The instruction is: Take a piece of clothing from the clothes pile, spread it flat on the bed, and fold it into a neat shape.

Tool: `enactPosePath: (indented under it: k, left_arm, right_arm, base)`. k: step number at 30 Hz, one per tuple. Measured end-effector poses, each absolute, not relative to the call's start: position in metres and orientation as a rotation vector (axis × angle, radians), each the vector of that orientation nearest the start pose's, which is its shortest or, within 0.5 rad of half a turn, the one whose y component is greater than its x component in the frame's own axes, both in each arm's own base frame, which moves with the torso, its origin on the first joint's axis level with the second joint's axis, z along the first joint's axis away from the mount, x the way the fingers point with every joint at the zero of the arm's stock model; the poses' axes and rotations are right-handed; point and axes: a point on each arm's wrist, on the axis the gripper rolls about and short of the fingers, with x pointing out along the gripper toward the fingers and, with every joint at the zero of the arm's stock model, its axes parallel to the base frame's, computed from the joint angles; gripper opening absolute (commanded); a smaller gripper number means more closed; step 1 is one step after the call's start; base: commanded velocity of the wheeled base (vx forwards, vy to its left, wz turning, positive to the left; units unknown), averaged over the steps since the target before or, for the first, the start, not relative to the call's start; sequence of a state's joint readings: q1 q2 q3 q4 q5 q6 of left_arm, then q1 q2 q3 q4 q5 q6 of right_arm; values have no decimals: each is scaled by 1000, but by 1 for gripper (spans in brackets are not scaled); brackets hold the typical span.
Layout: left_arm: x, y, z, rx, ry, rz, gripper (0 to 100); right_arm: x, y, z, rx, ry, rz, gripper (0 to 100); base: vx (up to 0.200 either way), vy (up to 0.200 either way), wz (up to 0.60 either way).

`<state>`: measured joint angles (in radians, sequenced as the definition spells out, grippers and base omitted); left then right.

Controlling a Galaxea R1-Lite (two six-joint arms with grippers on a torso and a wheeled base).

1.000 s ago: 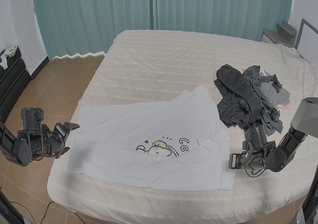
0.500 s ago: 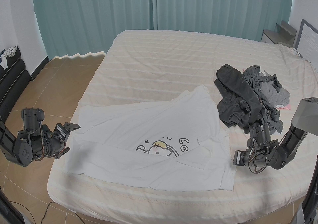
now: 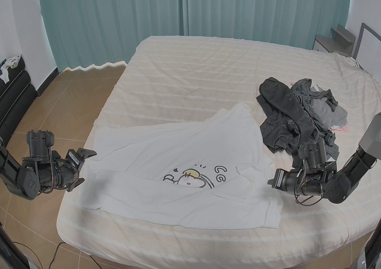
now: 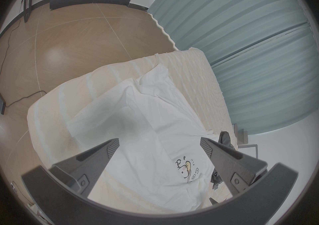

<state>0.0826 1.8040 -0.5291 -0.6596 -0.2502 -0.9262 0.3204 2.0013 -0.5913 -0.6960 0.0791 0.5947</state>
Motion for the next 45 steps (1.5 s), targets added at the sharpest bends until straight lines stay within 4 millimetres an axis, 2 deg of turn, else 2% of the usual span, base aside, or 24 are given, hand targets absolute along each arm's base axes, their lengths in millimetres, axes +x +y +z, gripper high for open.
enactPosePath:
  k: [3,4,10,17,26,35,45]
  left_arm:
    - [275,17,87,-996,646,133,100]
    - [275,17,87,-997,648,134,100]
    - [276,17,85,-997,654,138,100]
    - [277,17,82,-997,665,143,100]
    - [278,17,78,-997,677,150,100]
    - [278,17,77,-997,681,152,100]
    - [280,18,76,-995,675,151,100]
  right_arm:
    - [280,119,57,482,807,230,0]
    - [278,126,60,480,808,253,100]
    - [283,148,60,467,803,288,100]
    - [297,159,36,483,828,216,100]
    - [308,160,13,477,839,166,100]
    - [319,158,5,407,803,123,100]
    - [332,166,0,323,758,113,100]
  base:
    - [0,0,0]
    - [0,0,0]
    - [0,0,0]
    - [0,0,0]
    - [0,0,0]
    - [0,0,0]
    - [0,0,0]
